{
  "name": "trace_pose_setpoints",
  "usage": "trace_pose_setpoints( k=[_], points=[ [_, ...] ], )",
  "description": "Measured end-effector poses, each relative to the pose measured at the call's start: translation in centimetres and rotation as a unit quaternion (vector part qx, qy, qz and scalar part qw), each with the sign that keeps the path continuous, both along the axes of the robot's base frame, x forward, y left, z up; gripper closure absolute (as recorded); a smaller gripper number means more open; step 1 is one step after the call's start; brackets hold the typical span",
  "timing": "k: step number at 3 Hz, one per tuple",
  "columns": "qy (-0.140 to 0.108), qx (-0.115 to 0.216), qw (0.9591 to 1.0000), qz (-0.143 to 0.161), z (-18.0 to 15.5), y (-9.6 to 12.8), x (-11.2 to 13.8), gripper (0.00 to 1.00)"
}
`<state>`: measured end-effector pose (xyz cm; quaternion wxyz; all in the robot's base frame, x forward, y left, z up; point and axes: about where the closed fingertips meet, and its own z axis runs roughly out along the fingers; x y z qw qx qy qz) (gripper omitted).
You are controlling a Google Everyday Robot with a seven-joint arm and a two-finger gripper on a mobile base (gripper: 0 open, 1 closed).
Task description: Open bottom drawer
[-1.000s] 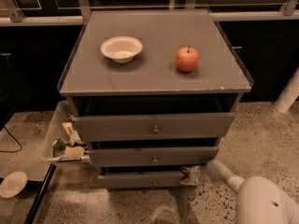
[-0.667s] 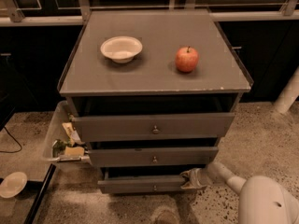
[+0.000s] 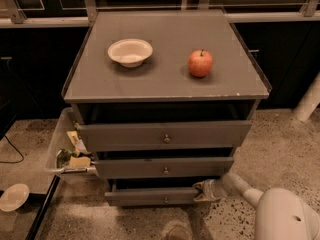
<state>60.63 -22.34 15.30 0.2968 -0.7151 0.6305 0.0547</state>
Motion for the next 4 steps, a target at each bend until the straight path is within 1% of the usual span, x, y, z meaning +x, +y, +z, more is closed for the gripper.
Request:
trace_pose_setpoints(
  k=[1, 2, 3, 4],
  points=[
    [0.005, -0.005, 0.9999, 0.010, 0.0, 0.6, 0.8, 0.44],
    [0.015, -0.004, 0.9998, 0.015, -0.4, -0.2, -0.5, 0.47],
    [0.018, -0.004, 0.9997, 0.014, -0.1, -1.7, -2.7, 0.70],
    [0.016, -0.006, 0.9997, 0.015, 0.3, -2.1, -3.7, 0.94]
  ],
)
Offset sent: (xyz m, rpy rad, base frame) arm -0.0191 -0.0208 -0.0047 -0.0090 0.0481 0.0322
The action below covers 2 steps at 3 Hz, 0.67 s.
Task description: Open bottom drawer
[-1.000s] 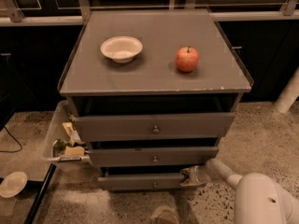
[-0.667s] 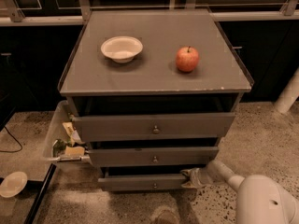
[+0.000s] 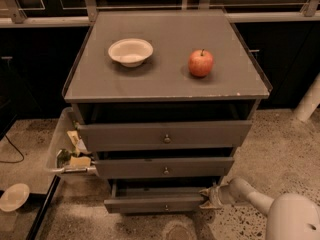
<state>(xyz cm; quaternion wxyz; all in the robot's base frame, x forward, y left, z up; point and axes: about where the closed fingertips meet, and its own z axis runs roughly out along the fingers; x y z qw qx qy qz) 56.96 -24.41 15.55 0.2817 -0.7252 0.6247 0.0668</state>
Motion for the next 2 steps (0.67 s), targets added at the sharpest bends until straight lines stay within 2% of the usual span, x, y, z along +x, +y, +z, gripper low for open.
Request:
trace_pose_setpoints(
  k=[1, 2],
  points=[
    [0.000, 0.000, 1.0000, 0.000, 0.04, 0.06, -0.07, 1.00],
    [0.000, 0.000, 1.0000, 0.000, 0.04, 0.06, -0.07, 0.81]
  ],
)
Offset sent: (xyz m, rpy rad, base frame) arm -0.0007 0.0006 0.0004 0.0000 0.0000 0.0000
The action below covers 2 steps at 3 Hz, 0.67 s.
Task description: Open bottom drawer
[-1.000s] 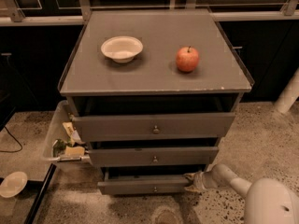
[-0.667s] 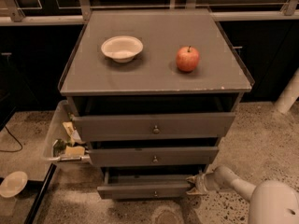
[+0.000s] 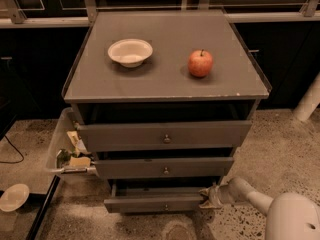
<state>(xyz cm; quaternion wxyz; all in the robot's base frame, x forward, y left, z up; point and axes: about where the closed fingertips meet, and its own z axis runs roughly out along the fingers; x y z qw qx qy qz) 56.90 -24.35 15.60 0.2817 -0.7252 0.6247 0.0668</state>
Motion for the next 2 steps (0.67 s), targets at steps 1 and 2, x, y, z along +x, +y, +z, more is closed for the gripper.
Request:
trace_pose_setpoints(
  k=[1, 2],
  points=[
    [0.000, 0.000, 1.0000, 0.000, 0.00, 0.01, 0.00, 0.58],
    [0.000, 0.000, 1.0000, 0.000, -0.01, 0.00, -0.01, 0.34]
  ],
)
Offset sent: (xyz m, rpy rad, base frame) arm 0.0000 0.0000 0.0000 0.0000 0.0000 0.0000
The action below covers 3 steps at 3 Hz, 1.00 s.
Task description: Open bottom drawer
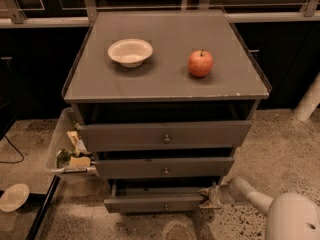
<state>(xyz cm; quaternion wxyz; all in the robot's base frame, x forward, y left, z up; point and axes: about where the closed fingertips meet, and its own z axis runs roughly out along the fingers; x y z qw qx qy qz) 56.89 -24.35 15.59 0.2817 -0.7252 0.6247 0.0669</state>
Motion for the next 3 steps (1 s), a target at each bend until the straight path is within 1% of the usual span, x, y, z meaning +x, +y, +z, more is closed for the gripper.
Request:
trace_pose_setpoints(
  k=[1, 2, 3],
  points=[
    [0.015, 0.016, 0.9998, 0.000, -0.7, -0.5, -1.2, 0.11],
    [0.028, 0.021, 0.9994, -0.004, -1.3, -1.7, -3.4, 0.13],
    [0.028, 0.021, 0.9994, -0.004, -1.2, -1.7, -3.4, 0.36]
  ],
)
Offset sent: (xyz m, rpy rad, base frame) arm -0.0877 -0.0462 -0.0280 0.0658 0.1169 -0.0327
